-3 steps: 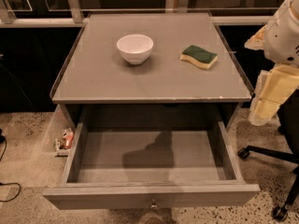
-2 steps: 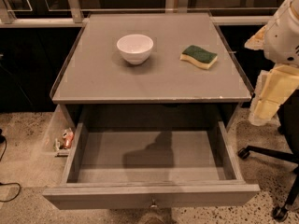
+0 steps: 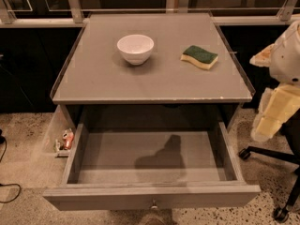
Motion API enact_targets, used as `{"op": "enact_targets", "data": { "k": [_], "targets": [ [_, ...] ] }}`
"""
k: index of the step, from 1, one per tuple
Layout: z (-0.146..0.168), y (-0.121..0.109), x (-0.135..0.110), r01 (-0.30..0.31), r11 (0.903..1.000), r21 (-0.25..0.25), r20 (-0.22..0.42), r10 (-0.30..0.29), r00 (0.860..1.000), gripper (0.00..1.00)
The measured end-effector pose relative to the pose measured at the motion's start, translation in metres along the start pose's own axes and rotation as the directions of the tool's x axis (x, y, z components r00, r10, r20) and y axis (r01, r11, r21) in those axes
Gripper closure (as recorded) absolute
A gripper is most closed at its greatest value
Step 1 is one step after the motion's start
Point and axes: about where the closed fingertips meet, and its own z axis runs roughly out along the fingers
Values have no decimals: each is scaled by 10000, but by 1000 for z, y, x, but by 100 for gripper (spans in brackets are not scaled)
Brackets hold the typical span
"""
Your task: Close top drawer
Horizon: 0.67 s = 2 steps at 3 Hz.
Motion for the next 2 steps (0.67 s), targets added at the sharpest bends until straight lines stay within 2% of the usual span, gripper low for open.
{"op": "enact_targets", "data": {
  "k": [1,2],
  "targets": [
    [27,20,16,-311,9991,-300,252,318,9992,19],
    [57,57,30,-358,9956,-864,366,391,9986,41]
  ]
}}
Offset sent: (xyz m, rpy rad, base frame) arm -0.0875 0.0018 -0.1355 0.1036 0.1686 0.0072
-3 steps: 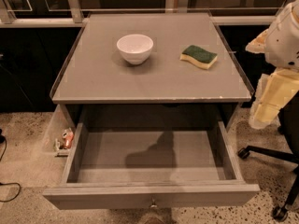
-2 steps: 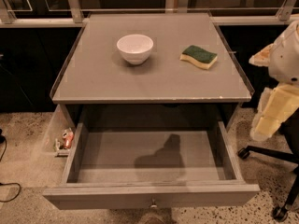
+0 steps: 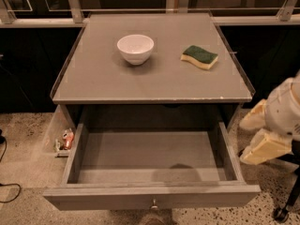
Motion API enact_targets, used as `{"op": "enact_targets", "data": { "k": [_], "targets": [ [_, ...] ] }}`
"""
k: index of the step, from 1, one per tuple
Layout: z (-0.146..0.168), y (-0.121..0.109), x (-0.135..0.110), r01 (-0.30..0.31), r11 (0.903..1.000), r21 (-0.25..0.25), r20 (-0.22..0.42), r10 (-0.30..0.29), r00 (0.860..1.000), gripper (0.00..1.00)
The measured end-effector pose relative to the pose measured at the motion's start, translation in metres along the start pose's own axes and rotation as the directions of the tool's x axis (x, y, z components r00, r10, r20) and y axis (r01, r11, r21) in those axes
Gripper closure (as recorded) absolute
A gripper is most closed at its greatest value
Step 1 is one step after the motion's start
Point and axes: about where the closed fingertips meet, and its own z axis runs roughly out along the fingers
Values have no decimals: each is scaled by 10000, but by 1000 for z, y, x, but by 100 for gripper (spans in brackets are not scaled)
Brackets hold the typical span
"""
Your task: Close top drawer
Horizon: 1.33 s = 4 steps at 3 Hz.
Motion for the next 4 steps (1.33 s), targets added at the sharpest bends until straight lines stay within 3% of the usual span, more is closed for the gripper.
{"op": "enact_targets", "data": {
  "k": [2,3,4],
  "targets": [
    [11,9,7,-70,9997,-254,-112,67,9999,88],
    [17,21,8,56,9997,-230,-121,-59,9999,100],
    [45,49,14,304,9988,-375,535,-284,9982,100]
  ]
}}
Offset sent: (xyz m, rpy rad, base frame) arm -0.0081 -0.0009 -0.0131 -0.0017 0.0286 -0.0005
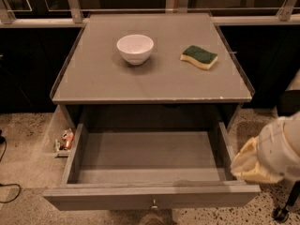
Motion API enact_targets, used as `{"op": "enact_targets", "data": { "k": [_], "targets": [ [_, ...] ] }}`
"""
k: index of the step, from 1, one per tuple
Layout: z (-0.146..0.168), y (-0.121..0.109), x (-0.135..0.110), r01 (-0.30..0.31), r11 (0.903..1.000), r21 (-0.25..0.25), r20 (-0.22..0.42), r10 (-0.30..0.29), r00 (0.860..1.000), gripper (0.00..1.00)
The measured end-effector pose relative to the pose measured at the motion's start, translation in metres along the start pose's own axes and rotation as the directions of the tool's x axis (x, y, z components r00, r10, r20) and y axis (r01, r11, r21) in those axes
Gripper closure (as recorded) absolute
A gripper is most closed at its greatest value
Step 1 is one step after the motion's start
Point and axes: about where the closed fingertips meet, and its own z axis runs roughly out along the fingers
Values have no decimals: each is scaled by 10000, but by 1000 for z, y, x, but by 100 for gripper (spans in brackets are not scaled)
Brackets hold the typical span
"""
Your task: Close top drawer
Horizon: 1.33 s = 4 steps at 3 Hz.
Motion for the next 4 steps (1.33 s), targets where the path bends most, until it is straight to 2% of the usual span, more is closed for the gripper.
{"op": "enact_targets", "data": {
  "k": [1,2,3,4],
  "targets": [
    [34,20,10,294,9994,177,1043,-311,9941,100],
    [67,33,19,377,9984,413,2136,-457,9759,100],
    [99,37,25,673,9962,552,2690,-797,9598,100],
    [129,35,31,844,9949,561,2691,-965,9583,100]
  ]
}}
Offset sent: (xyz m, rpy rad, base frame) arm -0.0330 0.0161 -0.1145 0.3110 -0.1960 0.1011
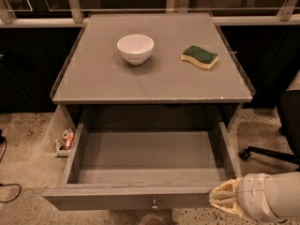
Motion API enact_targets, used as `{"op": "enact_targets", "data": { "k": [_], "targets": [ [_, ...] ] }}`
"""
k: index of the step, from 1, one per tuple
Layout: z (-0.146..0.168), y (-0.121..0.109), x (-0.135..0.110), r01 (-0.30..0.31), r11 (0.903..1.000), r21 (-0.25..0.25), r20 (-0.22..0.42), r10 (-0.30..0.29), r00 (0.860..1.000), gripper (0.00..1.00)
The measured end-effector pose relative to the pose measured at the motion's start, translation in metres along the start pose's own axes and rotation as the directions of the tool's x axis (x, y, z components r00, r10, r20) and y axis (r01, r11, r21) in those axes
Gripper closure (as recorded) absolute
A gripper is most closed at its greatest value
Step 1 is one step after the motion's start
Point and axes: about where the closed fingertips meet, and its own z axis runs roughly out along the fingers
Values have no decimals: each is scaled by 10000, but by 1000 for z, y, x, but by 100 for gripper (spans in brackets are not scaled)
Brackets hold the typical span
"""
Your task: Close top drawer
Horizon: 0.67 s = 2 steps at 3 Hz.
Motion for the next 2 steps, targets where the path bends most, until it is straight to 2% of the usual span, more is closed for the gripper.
{"op": "enact_targets", "data": {
  "k": [2],
  "targets": [
    [38,0,8,166,9996,-208,-140,-169,9998,100]
  ]
}}
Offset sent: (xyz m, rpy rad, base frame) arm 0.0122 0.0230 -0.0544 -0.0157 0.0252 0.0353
